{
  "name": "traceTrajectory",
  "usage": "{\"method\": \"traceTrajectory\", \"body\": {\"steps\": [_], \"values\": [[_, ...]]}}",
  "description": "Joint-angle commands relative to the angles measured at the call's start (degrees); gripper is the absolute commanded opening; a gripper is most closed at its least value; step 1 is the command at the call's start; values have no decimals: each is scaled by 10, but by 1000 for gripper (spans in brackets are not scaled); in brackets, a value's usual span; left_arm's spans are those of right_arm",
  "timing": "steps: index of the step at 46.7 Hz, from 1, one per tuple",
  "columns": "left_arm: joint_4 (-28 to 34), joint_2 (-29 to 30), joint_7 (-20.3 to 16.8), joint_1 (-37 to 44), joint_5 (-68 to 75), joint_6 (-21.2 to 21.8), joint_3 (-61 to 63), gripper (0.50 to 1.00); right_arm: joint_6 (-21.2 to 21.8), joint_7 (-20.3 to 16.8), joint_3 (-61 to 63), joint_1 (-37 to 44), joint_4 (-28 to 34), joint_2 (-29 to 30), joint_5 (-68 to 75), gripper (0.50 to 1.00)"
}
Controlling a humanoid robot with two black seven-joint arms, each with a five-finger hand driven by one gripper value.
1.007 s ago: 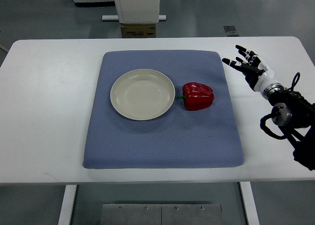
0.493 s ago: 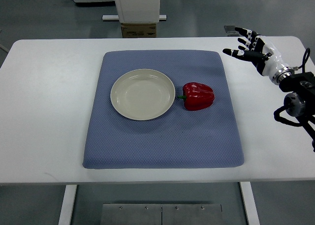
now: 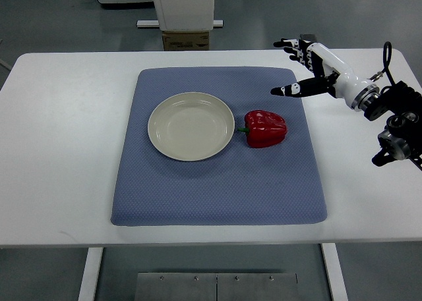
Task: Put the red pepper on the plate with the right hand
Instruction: 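Reach the right hand forward and down over the red bell pepper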
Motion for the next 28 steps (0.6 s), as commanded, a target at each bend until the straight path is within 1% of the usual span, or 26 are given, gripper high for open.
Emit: {"method": "traceTrajectory", "body": {"steps": [1, 15, 28], "values": [[0, 0, 0, 0, 0, 0, 0, 1000, 0, 6, -27, 12, 8, -2, -18, 981], [0, 0, 0, 0, 0, 0, 0, 1000, -1, 10, -117, 53, 8, -2, -78, 981], [0, 0, 0, 0, 0, 0, 0, 1000, -1, -14, -163, 65, -1, -1, -91, 981]]}}
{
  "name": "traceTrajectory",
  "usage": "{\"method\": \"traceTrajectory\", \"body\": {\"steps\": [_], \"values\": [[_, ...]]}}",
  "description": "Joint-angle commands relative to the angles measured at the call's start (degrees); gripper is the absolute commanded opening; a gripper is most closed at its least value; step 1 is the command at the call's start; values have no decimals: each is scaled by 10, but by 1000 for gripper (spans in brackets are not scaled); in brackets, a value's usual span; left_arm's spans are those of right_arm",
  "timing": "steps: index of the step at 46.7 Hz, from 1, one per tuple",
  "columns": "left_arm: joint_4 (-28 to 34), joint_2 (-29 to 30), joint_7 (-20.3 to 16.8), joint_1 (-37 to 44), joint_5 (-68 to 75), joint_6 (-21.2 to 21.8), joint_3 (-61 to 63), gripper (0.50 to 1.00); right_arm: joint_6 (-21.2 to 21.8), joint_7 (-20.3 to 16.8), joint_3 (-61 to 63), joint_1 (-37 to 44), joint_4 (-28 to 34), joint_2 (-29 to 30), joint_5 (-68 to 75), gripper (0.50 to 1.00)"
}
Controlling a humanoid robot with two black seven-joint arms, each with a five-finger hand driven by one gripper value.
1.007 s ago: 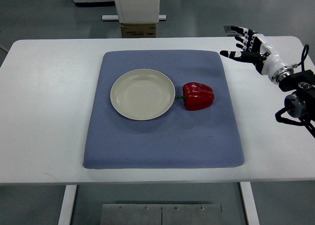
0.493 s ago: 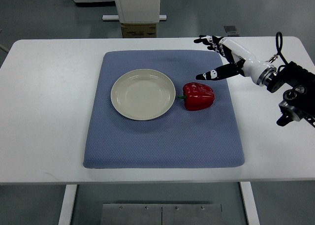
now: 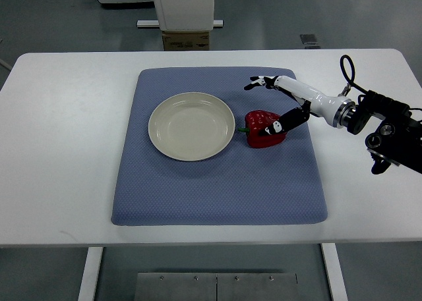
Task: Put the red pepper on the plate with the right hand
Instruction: 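Reach the right hand forward and down over the red bell pepper, then close the right hand fingers around the red bell pepper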
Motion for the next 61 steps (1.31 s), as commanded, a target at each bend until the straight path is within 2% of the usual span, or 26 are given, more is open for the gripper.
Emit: {"method": "traceTrajectory", "body": {"steps": [1, 11, 26, 52, 61], "values": [[0, 0, 0, 0, 0, 0, 0, 1000, -1, -4, -12, 1, -6, 0, -6, 981], [0, 0, 0, 0, 0, 0, 0, 1000, -3, -12, -31, 5, -37, 9, -8, 966], [0, 0, 0, 0, 0, 0, 0, 1000, -3, -44, -31, 3, -43, 27, -7, 954], [0, 0, 0, 0, 0, 0, 0, 1000, -4, -52, -38, -2, -62, 53, -8, 945], [0, 0, 0, 0, 0, 0, 0, 1000, -4, -52, -39, -2, -68, 53, -8, 918]]}}
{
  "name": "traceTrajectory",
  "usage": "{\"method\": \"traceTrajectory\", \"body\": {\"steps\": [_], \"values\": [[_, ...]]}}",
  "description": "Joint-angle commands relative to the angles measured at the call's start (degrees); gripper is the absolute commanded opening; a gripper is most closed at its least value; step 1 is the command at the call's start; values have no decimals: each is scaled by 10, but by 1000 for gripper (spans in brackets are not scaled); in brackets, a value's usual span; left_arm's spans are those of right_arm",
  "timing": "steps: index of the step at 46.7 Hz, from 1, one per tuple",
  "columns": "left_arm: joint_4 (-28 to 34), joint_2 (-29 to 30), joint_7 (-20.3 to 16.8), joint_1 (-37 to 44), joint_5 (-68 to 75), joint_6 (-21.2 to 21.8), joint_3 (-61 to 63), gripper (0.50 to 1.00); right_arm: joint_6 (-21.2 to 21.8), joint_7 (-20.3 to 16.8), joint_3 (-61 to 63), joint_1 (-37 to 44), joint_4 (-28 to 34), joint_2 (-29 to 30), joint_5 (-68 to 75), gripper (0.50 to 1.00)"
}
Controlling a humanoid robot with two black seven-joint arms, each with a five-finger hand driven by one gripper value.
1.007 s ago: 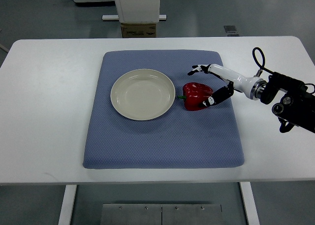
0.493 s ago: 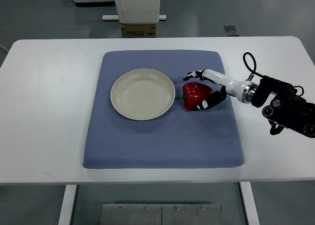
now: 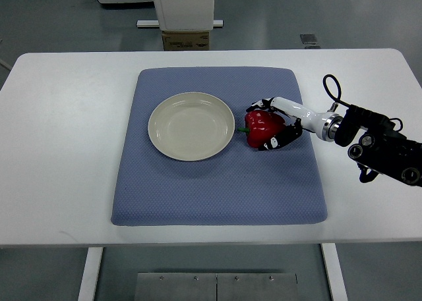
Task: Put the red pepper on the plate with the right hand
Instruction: 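Close the right hand fingers around the red bell pepper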
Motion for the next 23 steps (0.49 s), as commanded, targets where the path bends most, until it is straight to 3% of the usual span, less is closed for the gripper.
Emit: {"method": "traceTrajectory", "body": {"steps": [1, 8, 17, 20, 23], "values": [[0, 0, 0, 0, 0, 0, 0, 1000, 0, 0, 0, 0, -1, -1, 1, 914], [0, 0, 0, 0, 0, 0, 0, 1000, 0, 0, 0, 0, -2, -1, 0, 818], [0, 0, 0, 0, 0, 0, 0, 1000, 2, 1, -4, 1, -2, -2, 0, 604], [0, 0, 0, 0, 0, 0, 0, 1000, 2, 0, -4, 2, -2, -2, 0, 500], [0, 0, 0, 0, 0, 0, 0, 1000, 2, -1, -4, 3, -3, -2, 1, 500]]}}
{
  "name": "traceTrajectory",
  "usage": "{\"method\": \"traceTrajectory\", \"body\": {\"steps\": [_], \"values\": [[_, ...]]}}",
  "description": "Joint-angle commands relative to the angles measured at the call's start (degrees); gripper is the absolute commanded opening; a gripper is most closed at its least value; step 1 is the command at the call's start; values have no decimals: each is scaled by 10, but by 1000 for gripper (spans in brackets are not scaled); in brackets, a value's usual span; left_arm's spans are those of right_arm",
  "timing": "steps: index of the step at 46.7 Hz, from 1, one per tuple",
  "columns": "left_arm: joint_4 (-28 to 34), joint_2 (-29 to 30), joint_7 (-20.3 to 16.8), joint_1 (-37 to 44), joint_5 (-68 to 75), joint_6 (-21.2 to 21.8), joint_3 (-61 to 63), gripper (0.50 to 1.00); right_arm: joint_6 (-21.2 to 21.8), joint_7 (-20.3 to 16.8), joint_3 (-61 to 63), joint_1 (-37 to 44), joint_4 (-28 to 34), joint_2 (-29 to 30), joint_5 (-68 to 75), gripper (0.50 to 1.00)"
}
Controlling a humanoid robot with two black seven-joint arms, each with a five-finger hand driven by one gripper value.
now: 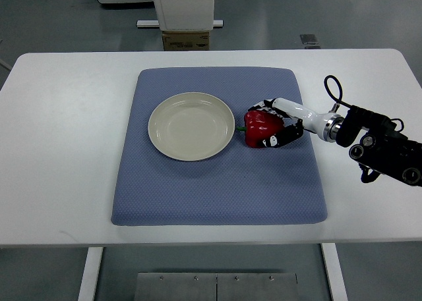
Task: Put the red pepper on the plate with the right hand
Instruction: 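Close the right hand fingers around the red bell pepper, then lift the pepper with the right hand and carry it over the plate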
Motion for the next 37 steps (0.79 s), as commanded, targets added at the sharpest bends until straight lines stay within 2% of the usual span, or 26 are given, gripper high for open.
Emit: {"method": "traceTrajectory", "body": {"steps": [1, 20, 31, 37], "values": [[0, 0, 0, 0, 0, 0, 0, 1000, 0, -2, 0, 3, -1, -2, 0, 500], [0, 0, 0, 0, 0, 0, 0, 1000, -1, -56, 8, 87, -1, 7, 10, 500], [0, 0, 0, 0, 0, 0, 0, 1000, -4, -96, 7, 121, -19, 94, 14, 500], [0, 0, 0, 0, 0, 0, 0, 1000, -5, -105, 7, 129, -53, 144, 14, 500]]}}
